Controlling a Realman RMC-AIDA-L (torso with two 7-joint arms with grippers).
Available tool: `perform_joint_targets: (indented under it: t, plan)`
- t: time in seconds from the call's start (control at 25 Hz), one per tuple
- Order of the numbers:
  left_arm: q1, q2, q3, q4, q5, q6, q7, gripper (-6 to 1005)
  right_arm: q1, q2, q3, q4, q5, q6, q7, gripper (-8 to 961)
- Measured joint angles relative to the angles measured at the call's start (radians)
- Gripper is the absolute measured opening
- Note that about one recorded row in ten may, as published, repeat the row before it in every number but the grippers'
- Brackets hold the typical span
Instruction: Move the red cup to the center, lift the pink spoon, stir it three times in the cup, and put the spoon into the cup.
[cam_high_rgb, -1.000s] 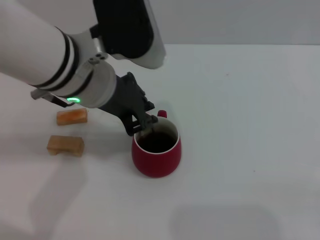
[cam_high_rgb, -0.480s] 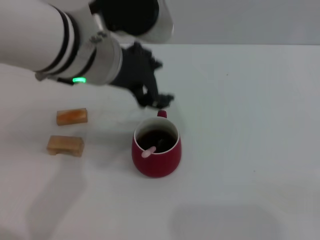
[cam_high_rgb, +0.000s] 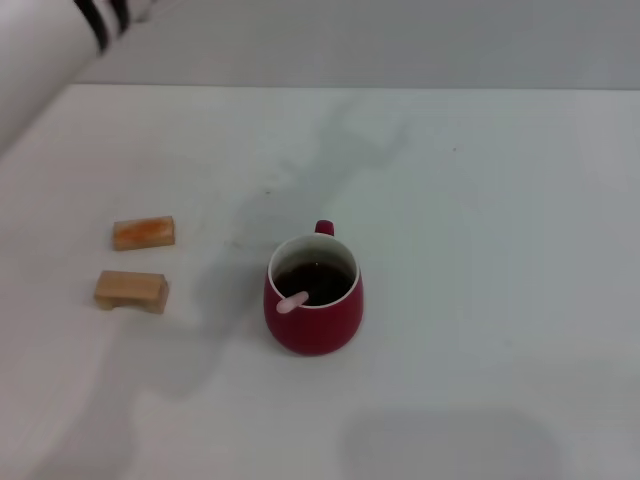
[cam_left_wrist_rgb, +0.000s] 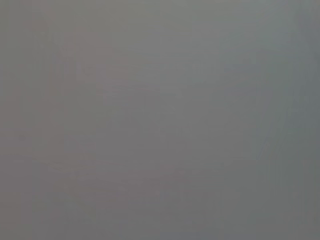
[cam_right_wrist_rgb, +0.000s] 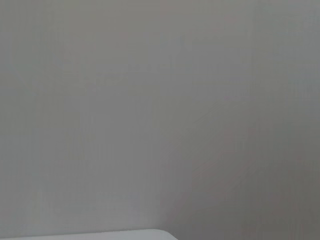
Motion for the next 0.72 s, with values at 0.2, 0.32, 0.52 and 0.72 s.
perform_joint_targets:
  t: [0.2,0.32,0.52,0.72]
  plan:
    - [0.017,0.001,0.206,-0.151,-0.018,0.570,-0.038,822,0.000,0.000,-0.006,-0.001,0.000,0.000,0.000,0]
    - [0.006,0.001,0.264,-0.255,0.079,0.830,-0.179,822,-0.001,0.000,-0.012,-0.003,0.000,0.000,0.000,0]
    - [-0.028,-0.005,0.260,-0.521,0.257,1.156,-0.512,821,-0.001,0.000,-0.014,-0.006,0.000,-0.002,0.000,0]
    - [-0.083,-0.008,0.231,-0.745,0.269,1.236,-0.523,820,-0.004,-0.001,-0.020,-0.014,0.000,-0.011,0.000,0]
